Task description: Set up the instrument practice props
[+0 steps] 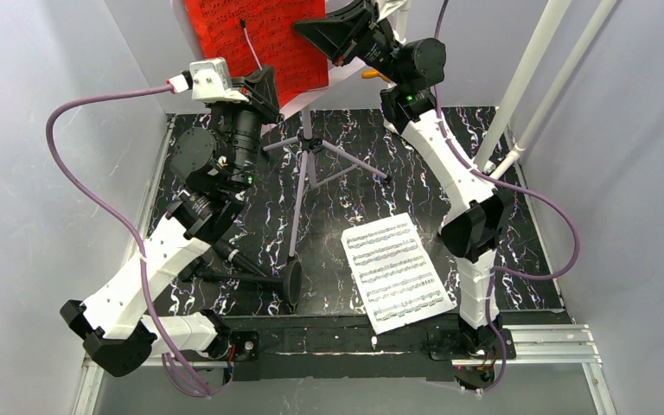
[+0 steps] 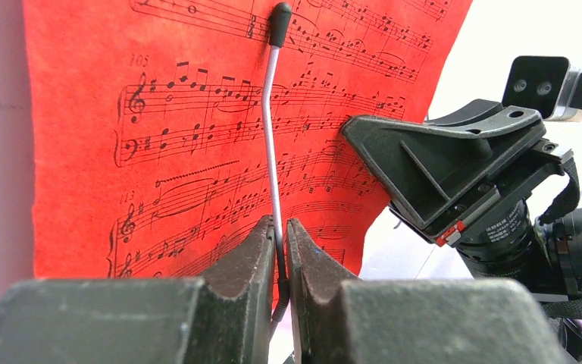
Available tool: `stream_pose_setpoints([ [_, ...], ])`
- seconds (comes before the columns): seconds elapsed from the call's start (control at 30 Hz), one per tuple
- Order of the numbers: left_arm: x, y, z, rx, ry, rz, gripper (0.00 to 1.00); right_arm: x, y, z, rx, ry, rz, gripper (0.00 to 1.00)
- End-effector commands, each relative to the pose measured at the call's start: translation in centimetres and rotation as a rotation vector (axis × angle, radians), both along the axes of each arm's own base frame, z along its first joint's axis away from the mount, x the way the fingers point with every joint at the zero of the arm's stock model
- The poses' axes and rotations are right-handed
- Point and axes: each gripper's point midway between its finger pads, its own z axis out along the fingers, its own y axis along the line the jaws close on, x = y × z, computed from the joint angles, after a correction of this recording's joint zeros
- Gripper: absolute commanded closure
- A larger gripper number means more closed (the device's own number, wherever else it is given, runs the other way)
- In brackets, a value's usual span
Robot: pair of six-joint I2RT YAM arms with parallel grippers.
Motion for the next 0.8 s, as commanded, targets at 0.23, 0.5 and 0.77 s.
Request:
stream_pose_setpoints([
  [0.23, -1.7, 2.1, 2.6, -0.079, -0.065, 0.018, 0.88, -1.2, -1.2, 2.4, 0.046, -0.055, -0.018, 0.90],
  [0.5, -1.8, 2.3, 2.3, -0.084, -0.060, 0.018, 0.82, -1.4, -1.3, 2.5, 0.042, -0.051, -0.018, 0.67],
  [0.77, -2.1, 2.5, 1.9, -0.100, -0.053, 0.010, 0.63, -1.4, -2.0, 2.9, 0.015, 0.013, -0.068, 0.43],
])
